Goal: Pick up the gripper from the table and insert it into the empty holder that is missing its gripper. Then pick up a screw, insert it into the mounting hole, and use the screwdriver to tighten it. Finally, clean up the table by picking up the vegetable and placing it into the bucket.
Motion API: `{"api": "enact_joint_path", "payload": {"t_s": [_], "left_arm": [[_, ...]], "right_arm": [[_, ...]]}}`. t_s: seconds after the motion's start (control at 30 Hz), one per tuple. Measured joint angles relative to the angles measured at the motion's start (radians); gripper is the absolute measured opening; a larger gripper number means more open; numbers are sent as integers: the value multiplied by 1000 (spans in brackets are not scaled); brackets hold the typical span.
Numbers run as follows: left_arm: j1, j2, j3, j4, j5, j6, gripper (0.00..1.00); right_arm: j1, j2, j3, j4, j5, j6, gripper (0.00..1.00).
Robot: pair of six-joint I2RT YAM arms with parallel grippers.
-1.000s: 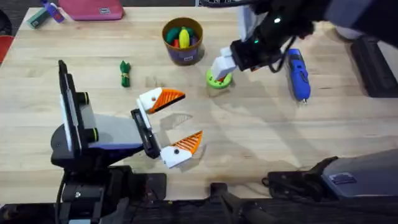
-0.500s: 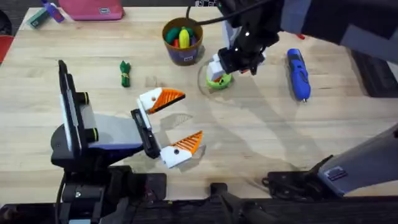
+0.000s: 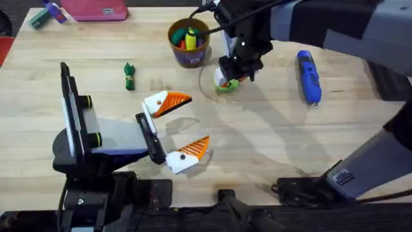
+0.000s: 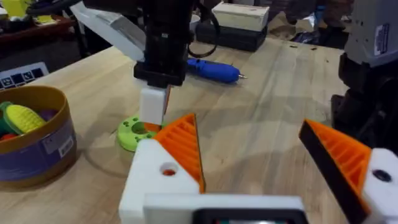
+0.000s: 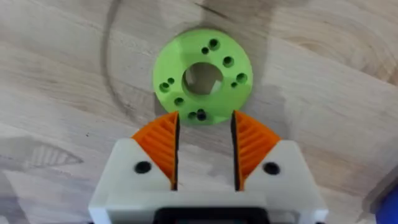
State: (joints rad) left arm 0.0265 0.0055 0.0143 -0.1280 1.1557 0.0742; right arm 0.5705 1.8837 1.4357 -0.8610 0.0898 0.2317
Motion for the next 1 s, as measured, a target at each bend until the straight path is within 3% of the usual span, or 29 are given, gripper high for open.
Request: {"api": "enact_joint_path", "payload": {"t_s": [0.47,0.57,0.73,1.0], "left_arm": [[0,0,0,0,0,0,986],[0,0,0,0,0,0,986],[0,0,0,0,0,0,987],[0,0,0,0,0,0,987]], "right_arm": [[3,36,1,18,2,0,296],[3,36,2,20,6,0,231],[5,36,2,23,7,3,14],[8,36,3,20,8,3,7]]}}
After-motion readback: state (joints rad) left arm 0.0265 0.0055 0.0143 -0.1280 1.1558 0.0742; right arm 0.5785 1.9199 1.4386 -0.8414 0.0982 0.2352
